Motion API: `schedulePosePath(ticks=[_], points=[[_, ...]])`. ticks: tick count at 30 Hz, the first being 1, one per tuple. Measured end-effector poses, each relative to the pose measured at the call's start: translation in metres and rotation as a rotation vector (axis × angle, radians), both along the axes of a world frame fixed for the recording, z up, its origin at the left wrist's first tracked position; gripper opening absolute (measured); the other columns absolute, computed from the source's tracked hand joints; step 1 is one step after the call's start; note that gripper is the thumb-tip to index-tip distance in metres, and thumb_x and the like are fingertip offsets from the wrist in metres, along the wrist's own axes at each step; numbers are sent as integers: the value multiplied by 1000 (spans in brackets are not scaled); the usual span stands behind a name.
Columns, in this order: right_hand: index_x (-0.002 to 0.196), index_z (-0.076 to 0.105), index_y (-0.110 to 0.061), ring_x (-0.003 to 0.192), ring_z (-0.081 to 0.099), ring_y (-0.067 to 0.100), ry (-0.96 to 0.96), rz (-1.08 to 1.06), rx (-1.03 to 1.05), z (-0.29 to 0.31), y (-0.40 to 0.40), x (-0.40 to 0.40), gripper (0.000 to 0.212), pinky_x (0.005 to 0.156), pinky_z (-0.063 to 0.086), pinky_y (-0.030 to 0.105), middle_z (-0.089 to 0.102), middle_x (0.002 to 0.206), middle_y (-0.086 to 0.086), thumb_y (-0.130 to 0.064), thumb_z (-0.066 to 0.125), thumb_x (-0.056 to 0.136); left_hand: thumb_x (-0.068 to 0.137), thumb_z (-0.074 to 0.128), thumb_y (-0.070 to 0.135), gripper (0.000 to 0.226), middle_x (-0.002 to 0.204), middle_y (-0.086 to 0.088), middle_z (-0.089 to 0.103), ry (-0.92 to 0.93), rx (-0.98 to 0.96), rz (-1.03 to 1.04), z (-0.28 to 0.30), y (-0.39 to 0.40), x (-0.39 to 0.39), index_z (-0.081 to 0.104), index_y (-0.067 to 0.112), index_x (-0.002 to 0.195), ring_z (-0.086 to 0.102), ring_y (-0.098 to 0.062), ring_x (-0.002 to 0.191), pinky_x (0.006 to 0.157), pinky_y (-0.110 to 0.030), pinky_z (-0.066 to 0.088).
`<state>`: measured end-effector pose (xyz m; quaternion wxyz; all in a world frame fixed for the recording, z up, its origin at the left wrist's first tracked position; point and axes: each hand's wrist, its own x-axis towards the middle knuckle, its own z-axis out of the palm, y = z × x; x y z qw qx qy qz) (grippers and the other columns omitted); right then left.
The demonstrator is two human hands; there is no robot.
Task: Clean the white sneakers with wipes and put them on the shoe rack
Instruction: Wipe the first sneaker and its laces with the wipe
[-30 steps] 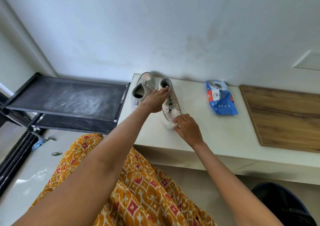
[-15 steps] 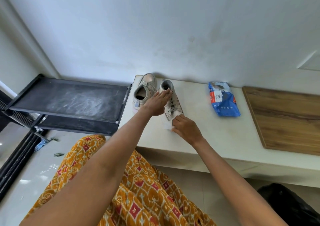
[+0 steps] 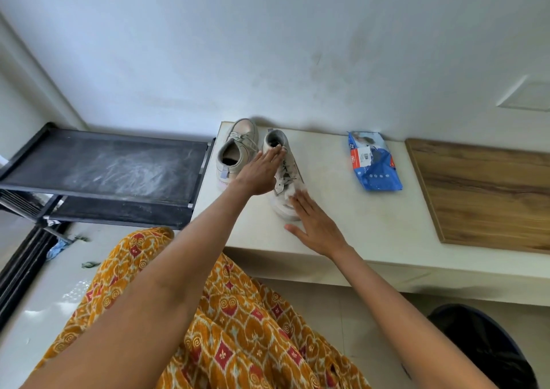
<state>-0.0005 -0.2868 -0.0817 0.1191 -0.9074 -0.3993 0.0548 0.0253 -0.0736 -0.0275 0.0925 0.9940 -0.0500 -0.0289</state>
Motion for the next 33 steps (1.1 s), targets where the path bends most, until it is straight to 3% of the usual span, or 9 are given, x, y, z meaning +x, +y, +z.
schedulePosePath(ticks=[4, 7, 10, 14, 20, 25, 28, 30, 33], points=[[150, -4, -26, 146, 3, 14, 171, -137, 102, 0, 3, 9, 75, 114, 22, 38, -5, 159, -4, -64, 20, 90, 84, 45, 8, 80, 159, -4, -4, 17, -20, -9, 2, 1, 0, 1, 12, 151, 2, -16, 146, 119, -35, 1], [150, -7, -20, 146, -4, 15, 326, -256, 174, 10, 37, 28, 78, 118, 12, 38, -9, 158, -1, -59, 28, 93, 83, 46, 8, 80, 159, -4, -1, 28, -19, 5, 6, -1, 1, 2, 12, 151, 4, -17, 146, 119, -35, 1], [150, -6, -15, 146, -4, 17, 322, -284, 152, 13, 49, 34, 82, 117, 8, 35, -8, 159, 3, -60, 32, 92, 81, 45, 5, 81, 159, -4, 2, 23, -14, 7, 8, -1, 1, 4, 11, 151, 8, -18, 146, 119, -35, 2], [151, 1, -22, 146, -3, 13, 261, -196, 119, 10, 32, 15, 76, 115, 17, 36, -4, 159, -3, -57, 35, 93, 82, 45, 5, 78, 158, -5, 6, 22, -40, 16, 9, -3, 1, 7, 10, 151, 12, -20, 145, 119, -34, 5], [151, 9, -25, 145, 10, 14, 368, -275, 261, 13, 36, 17, 68, 113, 23, 36, 6, 159, -4, -55, 34, 95, 79, 50, 6, 76, 152, -3, 24, 65, -104, 24, 25, -6, 5, 19, 10, 149, 40, -26, 129, 96, -38, 43], [150, 7, -8, 146, 2, 18, 434, -382, 212, 24, 74, 57, 74, 115, 13, 34, 2, 159, 8, -52, 33, 96, 79, 54, 11, 71, 141, -4, 36, 125, -34, -17, 35, 0, 10, 27, 11, 145, 44, -26, 124, 92, -46, 47], [149, 4, -4, 146, 0, 22, 465, -402, 154, 31, 86, 85, 70, 116, 10, 35, 2, 158, 15, -45, 29, 99, 78, 52, 6, 68, 138, -6, 38, 127, -9, -20, 37, -1, 10, 30, 10, 142, 49, -28, 119, 85, -43, 49], [149, 7, -6, 146, 5, 26, 439, -370, 143, 31, 87, 87, 57, 114, 15, 35, 6, 157, 17, -33, 25, 103, 78, 51, 5, 70, 139, -6, 37, 117, 1, -20, 35, -2, 10, 28, 9, 144, 50, -28, 117, 82, -38, 47], [149, 18, -14, 138, 31, 27, 386, -419, 285, 27, 71, 67, 50, 106, 31, 35, 21, 156, 8, -27, 30, 102, 77, 51, 6, 71, 139, -8, 38, 90, -1, -21, 32, -1, 10, 27, 8, 145, 51, -28, 114, 81, -36, 45]])
